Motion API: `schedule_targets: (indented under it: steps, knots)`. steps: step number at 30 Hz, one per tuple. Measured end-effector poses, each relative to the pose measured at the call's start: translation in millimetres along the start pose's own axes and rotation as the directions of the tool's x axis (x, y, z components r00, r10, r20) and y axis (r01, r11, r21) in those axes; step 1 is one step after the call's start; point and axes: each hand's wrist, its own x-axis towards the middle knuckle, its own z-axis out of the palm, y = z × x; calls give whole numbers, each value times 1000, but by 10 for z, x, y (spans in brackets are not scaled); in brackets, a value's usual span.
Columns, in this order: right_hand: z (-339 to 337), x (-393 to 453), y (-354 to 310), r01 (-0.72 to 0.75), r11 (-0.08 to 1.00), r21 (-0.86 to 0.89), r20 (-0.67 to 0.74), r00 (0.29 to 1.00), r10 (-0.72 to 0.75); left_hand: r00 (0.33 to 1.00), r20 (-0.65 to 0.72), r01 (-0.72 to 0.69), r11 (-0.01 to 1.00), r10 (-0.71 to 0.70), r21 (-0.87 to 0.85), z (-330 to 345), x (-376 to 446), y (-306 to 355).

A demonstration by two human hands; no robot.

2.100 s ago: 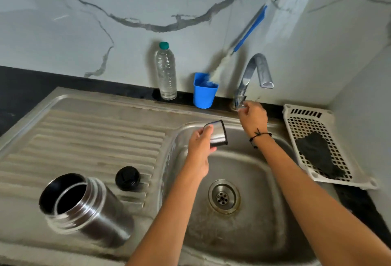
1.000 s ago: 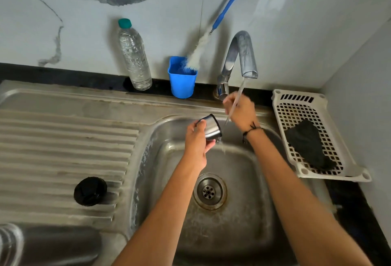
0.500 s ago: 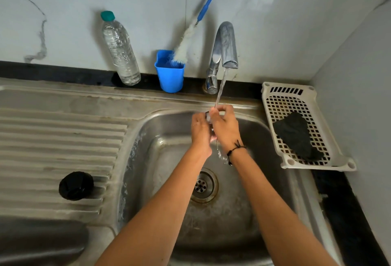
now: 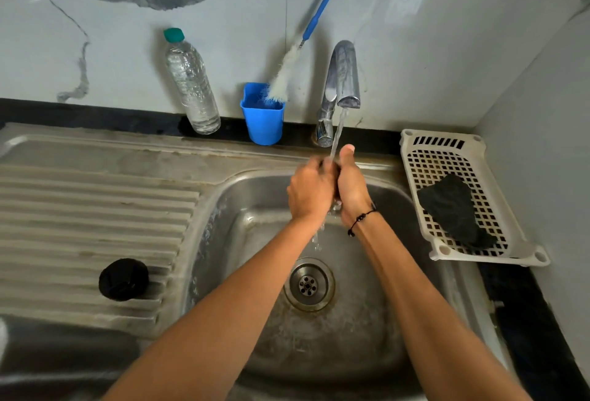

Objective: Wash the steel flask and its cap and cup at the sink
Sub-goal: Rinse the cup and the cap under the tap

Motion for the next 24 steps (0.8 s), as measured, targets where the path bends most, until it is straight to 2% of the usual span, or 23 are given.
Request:
schedule_targets:
  steps: [1,2,3,4,5,6,7,8,9,10,11,12,13,15,18,19,20,21,22,23,24]
  knots:
    - [-5,-19,1,39,998,-53,-22,999,-41,983,72,175,974,-166,-141,-20,43,87]
    - [-10,-52,7,80,994,-79,-38,996,-84,928,195,360,897,-317,-258,-62,99,155]
    - [-14,-91,21,126,989,-76,-36,991,-129,836,351,527,795,-422,-300,-139,150,220]
    - [-26,-125,51,175,983,-60,-18,984,-176,730,487,648,711,-479,-272,-250,191,282]
    - [-38,-159,88,219,975,-49,17,976,-218,645,573,720,652,-505,-236,-348,218,320]
    - [-51,-186,110,252,967,-48,51,967,-249,591,613,769,595,-525,-232,-408,230,344]
    - [-62,-191,121,275,961,-39,64,960,-272,578,613,790,557,-539,-255,-422,238,361]
    - [-64,-179,116,276,961,-1,32,961,-276,625,563,766,563,-540,-310,-369,236,363]
    - [-62,-134,110,254,965,63,-21,967,-253,734,450,672,641,-509,-370,-271,194,349]
    - [-59,-87,88,222,968,117,-72,974,-215,870,261,491,783,-418,-382,-140,113,303]
    - [-58,-28,68,190,970,154,-94,980,-177,970,51,243,919,-239,-309,-4,-3,243]
    - [-58,14,44,167,971,173,-91,984,-153,994,-104,1,981,-22,-196,103,-109,168]
    - [-67,44,38,157,969,190,-77,986,-145,977,-160,-161,980,142,-114,147,-192,114]
    - [-84,75,96,94,956,276,-30,996,-89,963,-148,-240,967,225,-88,120,-187,72]
    - [-123,53,111,127,959,254,-50,992,-118,997,-59,-65,992,59,-111,31,-67,209]
    - [-134,38,81,184,957,225,-64,983,-174,998,3,57,979,-57,-194,-9,-30,303]
    - [-135,-6,29,220,951,217,-71,975,-210,971,116,234,925,-208,-301,-48,21,390]
    - [-141,-55,-7,231,948,217,-72,973,-221,890,288,444,816,-353,-371,-114,62,474]
    - [-152,-97,-26,248,948,199,-64,969,-240,769,464,617,698,-440,-362,-211,98,525]
    - [-177,-117,-13,282,947,156,-34,959,-280,660,588,720,618,-468,-316,-305,133,538]
    - [-196,-141,13,324,942,83,16,945,-327,594,653,767,576,-470,-283,-380,170,538]
